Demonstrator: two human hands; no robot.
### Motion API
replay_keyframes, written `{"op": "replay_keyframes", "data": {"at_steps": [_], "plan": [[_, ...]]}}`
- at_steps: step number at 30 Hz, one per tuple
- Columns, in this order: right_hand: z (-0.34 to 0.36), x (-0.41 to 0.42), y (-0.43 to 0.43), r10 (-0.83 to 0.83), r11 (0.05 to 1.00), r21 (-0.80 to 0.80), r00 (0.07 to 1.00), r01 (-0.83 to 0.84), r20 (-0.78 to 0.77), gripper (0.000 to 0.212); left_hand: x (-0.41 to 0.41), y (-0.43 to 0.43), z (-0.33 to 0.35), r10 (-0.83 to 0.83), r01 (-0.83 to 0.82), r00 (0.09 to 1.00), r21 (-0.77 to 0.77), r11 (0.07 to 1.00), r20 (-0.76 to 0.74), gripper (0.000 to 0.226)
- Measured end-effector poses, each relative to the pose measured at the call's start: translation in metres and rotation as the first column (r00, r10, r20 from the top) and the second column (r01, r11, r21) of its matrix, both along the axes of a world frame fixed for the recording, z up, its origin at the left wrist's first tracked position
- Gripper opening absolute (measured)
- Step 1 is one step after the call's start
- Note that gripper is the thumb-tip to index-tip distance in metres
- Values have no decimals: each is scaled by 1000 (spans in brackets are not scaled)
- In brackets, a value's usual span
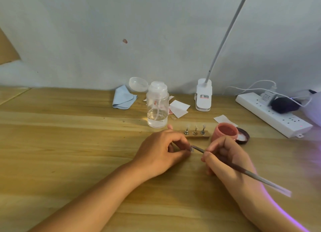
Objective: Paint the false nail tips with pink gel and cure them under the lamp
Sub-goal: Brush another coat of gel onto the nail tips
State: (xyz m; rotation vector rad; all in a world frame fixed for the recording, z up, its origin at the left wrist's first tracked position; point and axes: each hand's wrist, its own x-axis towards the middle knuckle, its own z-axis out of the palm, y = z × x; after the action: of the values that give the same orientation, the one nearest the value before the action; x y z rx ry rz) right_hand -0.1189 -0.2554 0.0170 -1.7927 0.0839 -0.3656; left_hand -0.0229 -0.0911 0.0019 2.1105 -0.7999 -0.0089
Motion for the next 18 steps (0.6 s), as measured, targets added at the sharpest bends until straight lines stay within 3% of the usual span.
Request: {"op": "replay_keyframes", "data": {"at_steps": [5,12,18], "plan": [[-1,1,0,4,997,-77,1000,-5,-15,16,0,0,1,-10,10,1000,-11,1000,-10,21],[1,0,-1,-48,999,14,999,48,-21,12,-1,0,1,-20,19,999,-30,999,-27,14],[0,1,0,-12,998,-58,999,10,-34,16,0,-1,1,-31,31,999,-17,999,-19,24]]}}
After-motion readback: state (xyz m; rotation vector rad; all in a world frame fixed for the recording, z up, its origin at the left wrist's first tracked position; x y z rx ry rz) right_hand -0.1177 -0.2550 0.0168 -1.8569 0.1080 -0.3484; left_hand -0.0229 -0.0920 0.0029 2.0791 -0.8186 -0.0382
